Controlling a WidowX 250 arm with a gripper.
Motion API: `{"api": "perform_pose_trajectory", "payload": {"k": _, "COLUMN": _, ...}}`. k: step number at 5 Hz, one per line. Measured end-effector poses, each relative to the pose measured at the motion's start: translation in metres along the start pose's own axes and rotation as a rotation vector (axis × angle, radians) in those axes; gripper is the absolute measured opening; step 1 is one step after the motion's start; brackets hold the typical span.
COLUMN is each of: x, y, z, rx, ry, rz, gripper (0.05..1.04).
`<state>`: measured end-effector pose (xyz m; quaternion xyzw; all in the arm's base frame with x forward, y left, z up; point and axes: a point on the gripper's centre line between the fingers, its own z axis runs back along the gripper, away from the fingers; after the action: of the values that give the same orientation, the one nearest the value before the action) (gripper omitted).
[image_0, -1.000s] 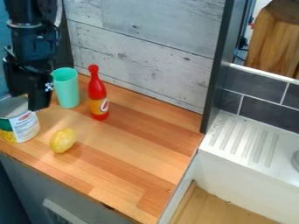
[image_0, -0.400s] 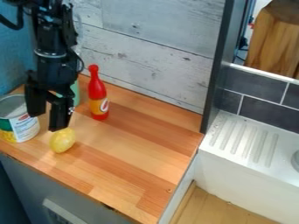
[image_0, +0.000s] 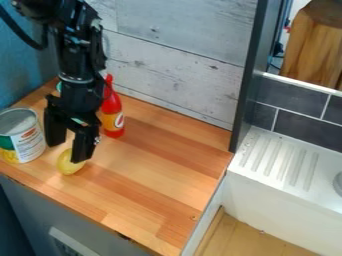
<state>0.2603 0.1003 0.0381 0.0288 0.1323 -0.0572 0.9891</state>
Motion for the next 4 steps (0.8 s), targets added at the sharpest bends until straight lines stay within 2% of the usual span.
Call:
{"api": "perform_pose_trajectory", "payload": {"k": 1, "x": 0.003, "y": -0.006, "z": -0.012, "rx": -0.001, "ry": 0.033, "rz": 0.003, "gripper": 1.001}}
{"api": "perform_pose_trajectory", "payload": {"k": 2, "x": 0.005, "y": -0.008, "z": -0.025, "rx": 0.034, "ry": 0.079, "rz": 0.029, "gripper": 1.001}}
{"api": "perform_pose_trajectory", "payload": {"k": 3, "x": 0.005, "y": -0.004, "z": -0.034, "rx": 0.055, "ry": 0.121, "rz": 0.05, "gripper": 0.95}}
{"api": "perform_pose_trajectory", "payload": {"k": 4, "x": 0.008, "y": -0.002, "z": -0.034, "rx": 0.061, "ry": 0.12, "rz": 0.048, "gripper": 0.741}}
